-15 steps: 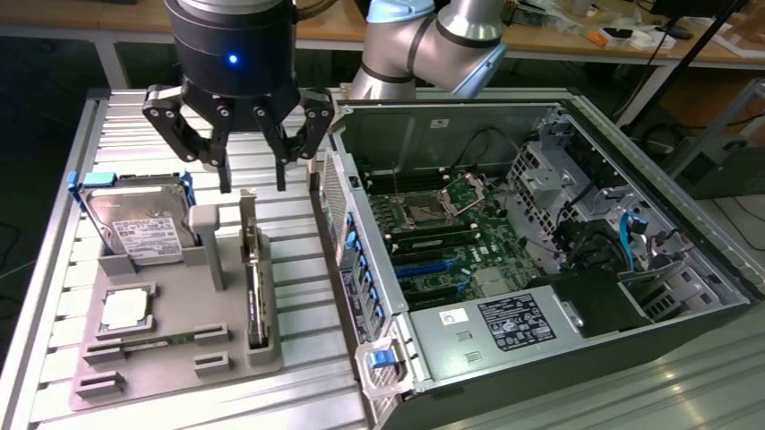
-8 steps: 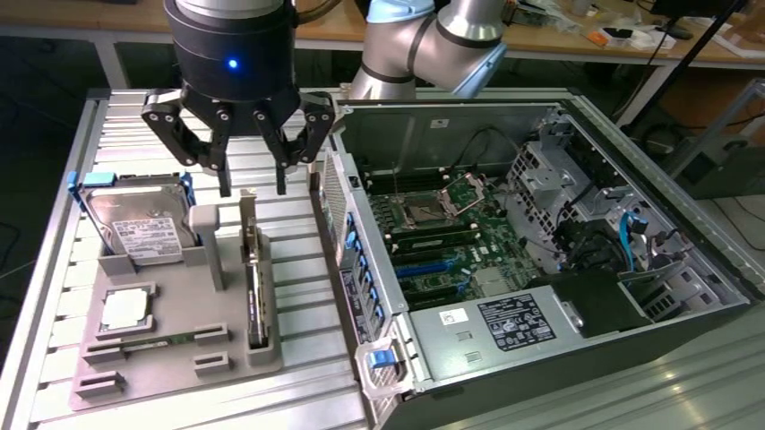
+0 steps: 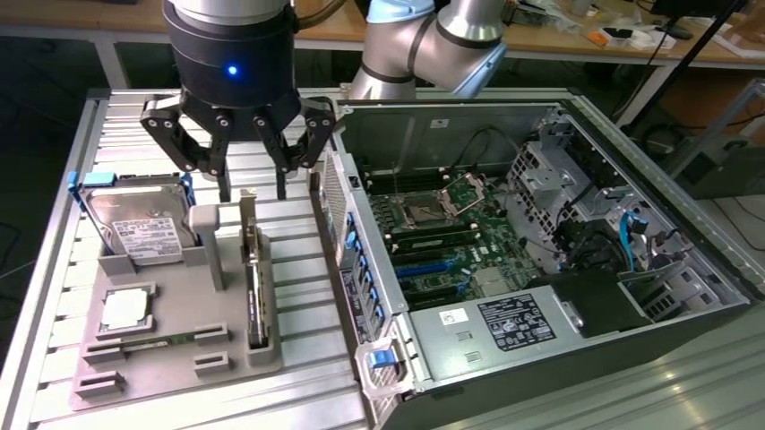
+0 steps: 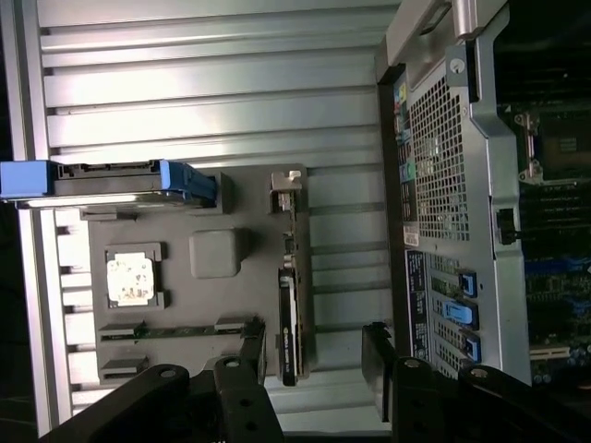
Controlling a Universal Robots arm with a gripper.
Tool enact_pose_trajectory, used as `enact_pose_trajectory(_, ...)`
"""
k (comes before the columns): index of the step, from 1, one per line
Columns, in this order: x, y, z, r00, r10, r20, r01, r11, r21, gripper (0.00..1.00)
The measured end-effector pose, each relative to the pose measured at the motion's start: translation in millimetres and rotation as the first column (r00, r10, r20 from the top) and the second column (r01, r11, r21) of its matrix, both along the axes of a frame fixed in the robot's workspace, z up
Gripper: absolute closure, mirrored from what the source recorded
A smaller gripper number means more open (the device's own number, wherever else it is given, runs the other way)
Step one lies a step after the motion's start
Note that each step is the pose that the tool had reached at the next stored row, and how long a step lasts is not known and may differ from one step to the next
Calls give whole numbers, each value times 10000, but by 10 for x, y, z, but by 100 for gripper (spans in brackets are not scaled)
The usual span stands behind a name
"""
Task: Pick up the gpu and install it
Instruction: 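Pick up the gpu and move the gpu toward the slot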
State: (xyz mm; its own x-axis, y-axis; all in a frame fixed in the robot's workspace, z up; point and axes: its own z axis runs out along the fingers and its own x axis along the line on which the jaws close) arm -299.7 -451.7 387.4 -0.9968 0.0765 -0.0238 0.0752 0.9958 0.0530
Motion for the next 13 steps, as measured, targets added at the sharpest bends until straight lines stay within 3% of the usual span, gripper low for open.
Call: enact_pose_trajectory(13,-8,-68,-11,10000,0,0,0,10000,0,46)
